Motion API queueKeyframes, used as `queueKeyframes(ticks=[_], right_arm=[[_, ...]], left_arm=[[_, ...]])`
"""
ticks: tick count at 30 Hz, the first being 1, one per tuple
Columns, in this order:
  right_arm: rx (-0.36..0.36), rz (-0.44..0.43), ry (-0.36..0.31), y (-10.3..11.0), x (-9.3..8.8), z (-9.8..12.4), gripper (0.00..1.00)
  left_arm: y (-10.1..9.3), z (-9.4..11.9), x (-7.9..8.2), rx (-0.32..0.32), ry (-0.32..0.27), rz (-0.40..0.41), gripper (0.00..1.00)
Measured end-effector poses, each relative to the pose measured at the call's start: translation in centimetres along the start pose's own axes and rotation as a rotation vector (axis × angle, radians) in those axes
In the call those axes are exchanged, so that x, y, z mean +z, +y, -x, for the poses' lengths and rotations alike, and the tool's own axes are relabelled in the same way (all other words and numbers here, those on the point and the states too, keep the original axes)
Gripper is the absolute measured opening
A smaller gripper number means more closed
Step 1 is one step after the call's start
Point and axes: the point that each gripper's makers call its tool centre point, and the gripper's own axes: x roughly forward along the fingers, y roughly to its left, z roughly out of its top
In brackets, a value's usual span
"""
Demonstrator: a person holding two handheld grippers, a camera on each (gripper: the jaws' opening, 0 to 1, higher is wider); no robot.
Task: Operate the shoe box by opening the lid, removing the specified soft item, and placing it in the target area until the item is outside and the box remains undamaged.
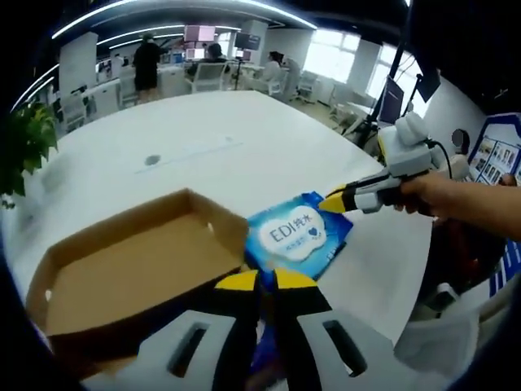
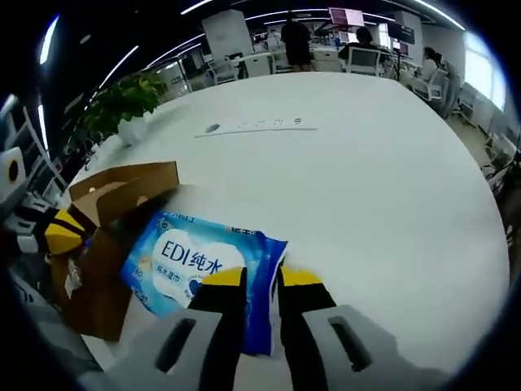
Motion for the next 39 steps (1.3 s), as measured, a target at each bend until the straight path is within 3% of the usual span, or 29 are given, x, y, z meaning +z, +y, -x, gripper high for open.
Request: queueKeyframes(ticks=[16, 27, 39], right_arm=[[0.054, 0.101, -0.039, 3.1, 0.9, 3.6, 0.25], [0.134, 0.208, -0.048, 6.7, 1.6, 6.0, 0.28], [0.213, 0.33, -0.028, 10.9, 1.5, 6.9, 0.28]], left_arm=[[2.4, 2.8, -1.0, 0.038, -0.001, -0.012, 0.06], [3.9, 4.4, -3.1, 0.063, 0.033, -0.032, 0.11], [6.0, 5.2, -5.9, 0.094, 0.086, -0.03, 0.14]])
